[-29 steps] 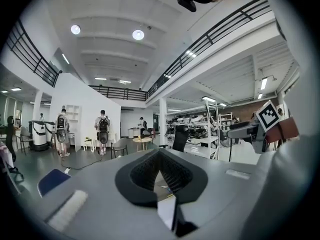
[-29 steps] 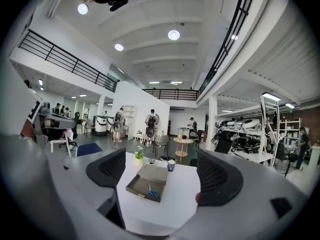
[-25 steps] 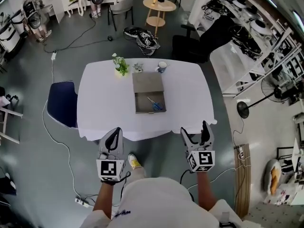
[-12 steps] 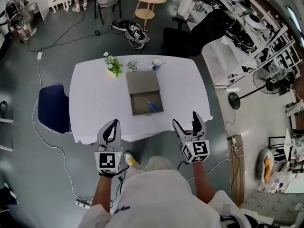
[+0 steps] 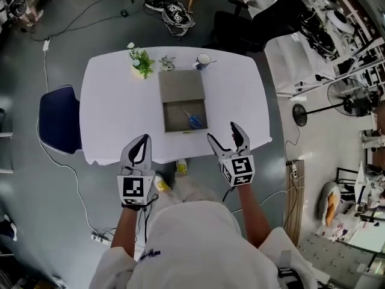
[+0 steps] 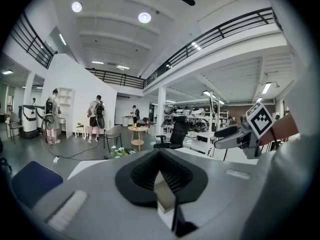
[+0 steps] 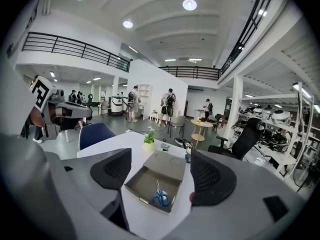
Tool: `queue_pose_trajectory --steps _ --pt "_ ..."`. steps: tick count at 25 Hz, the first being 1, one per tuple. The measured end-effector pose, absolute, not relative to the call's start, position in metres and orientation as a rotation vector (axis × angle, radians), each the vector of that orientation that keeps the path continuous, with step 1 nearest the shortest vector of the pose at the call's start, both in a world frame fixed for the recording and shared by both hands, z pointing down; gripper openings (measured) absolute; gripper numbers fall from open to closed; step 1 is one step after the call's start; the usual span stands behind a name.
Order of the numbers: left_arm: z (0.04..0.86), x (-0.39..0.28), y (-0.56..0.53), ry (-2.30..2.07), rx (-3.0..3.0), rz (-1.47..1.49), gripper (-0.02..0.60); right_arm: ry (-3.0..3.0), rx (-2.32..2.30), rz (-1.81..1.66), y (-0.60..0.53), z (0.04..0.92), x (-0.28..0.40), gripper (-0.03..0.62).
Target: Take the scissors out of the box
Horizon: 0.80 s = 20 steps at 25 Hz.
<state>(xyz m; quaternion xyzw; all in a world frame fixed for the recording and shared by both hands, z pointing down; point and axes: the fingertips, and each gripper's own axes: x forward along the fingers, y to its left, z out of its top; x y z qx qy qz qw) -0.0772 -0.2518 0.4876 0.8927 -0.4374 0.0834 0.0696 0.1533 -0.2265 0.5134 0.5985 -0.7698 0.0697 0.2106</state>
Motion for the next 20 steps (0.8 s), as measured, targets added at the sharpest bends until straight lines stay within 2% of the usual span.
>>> queue_pose_trajectory --steps 4,7,20 --pt "0.481 -0.059 -0.267 -1.348 2.694 0.291 0.002 -2.152 1.552 0.230 -0.250 0.541 0.157 0.366" --pt "0.477 -0.047 -0.275 -1.352 2.671 0.297 0.002 -2.137 1.445 0.249 -0.266 0.568 0.163 0.339" --pt "0.525 -0.020 -0.311 -1.330 2.631 0.385 0.002 -2.030 1.191 0.384 -0.318 0.681 0.163 0.278"
